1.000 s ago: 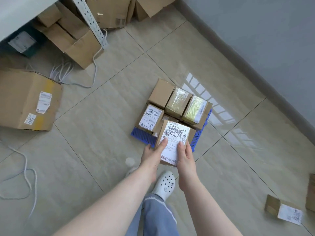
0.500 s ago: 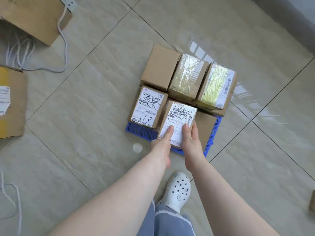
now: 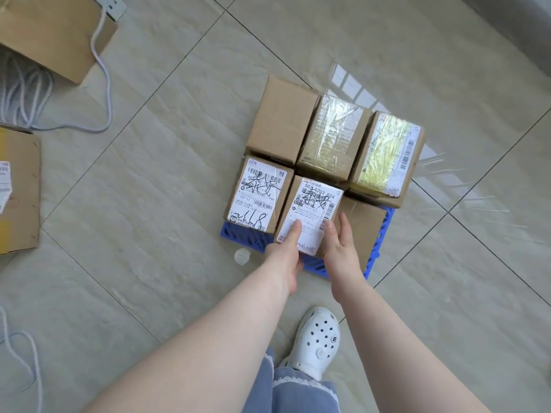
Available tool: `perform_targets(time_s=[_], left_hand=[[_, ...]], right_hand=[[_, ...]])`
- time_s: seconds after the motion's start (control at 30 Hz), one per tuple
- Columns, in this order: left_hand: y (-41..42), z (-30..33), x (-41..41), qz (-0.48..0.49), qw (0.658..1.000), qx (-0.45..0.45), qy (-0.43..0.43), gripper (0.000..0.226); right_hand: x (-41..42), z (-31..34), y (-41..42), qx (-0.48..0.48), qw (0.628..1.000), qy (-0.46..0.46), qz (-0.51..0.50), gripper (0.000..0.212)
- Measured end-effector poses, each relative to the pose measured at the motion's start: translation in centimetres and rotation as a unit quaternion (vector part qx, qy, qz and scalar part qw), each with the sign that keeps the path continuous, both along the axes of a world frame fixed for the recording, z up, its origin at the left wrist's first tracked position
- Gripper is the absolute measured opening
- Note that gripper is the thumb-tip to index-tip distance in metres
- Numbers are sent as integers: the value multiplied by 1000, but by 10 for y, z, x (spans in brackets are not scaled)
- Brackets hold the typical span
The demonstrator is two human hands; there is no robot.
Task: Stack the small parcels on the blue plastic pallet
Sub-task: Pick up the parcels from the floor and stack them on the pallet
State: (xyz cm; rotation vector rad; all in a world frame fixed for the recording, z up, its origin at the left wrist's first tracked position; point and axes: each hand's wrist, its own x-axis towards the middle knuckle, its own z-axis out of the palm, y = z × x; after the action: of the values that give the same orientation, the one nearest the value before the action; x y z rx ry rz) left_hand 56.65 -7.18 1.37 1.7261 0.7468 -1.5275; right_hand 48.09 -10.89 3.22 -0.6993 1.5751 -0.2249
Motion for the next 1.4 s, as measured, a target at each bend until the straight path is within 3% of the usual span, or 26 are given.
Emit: perform_targets(time_s=[0.13, 0.37, 0.63, 0.8, 1.13, 1.27, 1.4], left_hand=[[9, 26, 3, -38, 999, 33, 7, 76], [27, 120, -4, 10, 997, -51, 54, 49], [32, 235, -29, -3, 989, -144, 4, 33], [45, 318, -59, -40, 983, -179, 20, 31], [87, 461, -108, -193, 951, -238, 35, 17], [84, 495, -146, -267, 927, -263, 29, 9], [79, 507, -211, -319, 908, -271, 32, 22]], right_hand=[[-4, 23, 5, 32, 999, 28, -31, 57], [-23, 86, 16, 53, 994, 19, -93, 50], [-67, 222, 27, 58, 985, -60, -154, 29], [-102, 309, 57, 46, 978, -78, -187, 34], [-186, 454, 129, 3, 932, -107, -347, 37], [-235, 481, 141, -26, 912, -119, -392, 35], [-301, 491, 151, -39, 898, -129, -418, 31]])
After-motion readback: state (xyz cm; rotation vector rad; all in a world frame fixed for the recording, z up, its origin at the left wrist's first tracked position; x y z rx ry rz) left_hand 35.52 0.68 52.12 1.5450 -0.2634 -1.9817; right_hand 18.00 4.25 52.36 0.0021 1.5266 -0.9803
